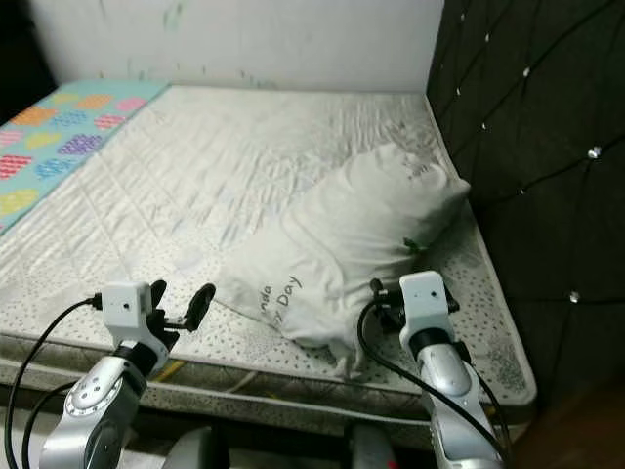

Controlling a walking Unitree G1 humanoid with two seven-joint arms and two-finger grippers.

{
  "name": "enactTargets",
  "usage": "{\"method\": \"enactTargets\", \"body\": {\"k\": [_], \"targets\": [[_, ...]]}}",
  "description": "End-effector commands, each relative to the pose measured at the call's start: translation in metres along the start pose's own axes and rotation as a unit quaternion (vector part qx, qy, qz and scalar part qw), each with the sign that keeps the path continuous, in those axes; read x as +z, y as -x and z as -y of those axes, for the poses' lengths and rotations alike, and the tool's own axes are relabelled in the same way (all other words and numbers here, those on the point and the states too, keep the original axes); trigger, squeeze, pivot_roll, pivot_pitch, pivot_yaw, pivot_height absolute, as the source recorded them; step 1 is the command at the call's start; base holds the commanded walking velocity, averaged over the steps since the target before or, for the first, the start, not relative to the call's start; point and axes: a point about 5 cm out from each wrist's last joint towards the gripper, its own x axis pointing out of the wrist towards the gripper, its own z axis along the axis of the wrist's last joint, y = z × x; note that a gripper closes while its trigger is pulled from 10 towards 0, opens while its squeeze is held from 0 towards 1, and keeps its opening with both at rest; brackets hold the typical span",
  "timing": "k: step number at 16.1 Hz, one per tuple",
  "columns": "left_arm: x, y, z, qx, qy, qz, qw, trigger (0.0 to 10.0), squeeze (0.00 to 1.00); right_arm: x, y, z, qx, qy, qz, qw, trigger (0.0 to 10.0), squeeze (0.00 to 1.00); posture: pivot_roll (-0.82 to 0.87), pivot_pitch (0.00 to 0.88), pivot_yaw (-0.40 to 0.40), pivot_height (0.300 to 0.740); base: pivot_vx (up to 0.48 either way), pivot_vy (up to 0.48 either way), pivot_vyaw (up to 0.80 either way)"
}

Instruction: Clean up the room

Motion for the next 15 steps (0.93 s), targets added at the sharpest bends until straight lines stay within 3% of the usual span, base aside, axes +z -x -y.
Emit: {"method": "enactTargets", "body": {"k": [1, 9, 11, 15], "targets": [[-0.001, 0.001, -0.002, 0.003, -0.005, -0.007, 1.0, 10.0, 0.0, 0.002, 0.0, -0.001, 0.006, 0.0, 0.005, 1.0, 10.0, 0.0, -0.17, 0.0, 0.023, 0.572, 0.0, 0.0, 0.0], [0.0, 0.0, -0.005, 0.017, -0.001, -0.014, 1.0, 10.0, 0.0, -0.002, -0.006, -0.014, 0.058, 0.013, -0.026, 0.998, 10.0, 0.0, -0.16, 0.0, 0.026, 0.562, 0.0, 0.0, 0.0], [0.001, -0.001, -0.006, 0.018, -0.003, -0.019, 1.0, 10.0, 0.0, -0.003, -0.014, -0.025, 0.096, 0.024, -0.045, 0.994, 10.0, 0.0, -0.15, 0.013, 0.029, 0.562, 0.0, 0.0, 0.0], [0.001, 0.0, -0.005, 0.013, -0.003, -0.024, 1.0, 10.0, 0.0, 0.006, -0.02, -0.049, 0.176, -0.02, -0.047, 0.983, 10.0, 0.0, -0.14, 0.024, 0.03, 0.562, 0.0, 0.0, 0.0]]}}
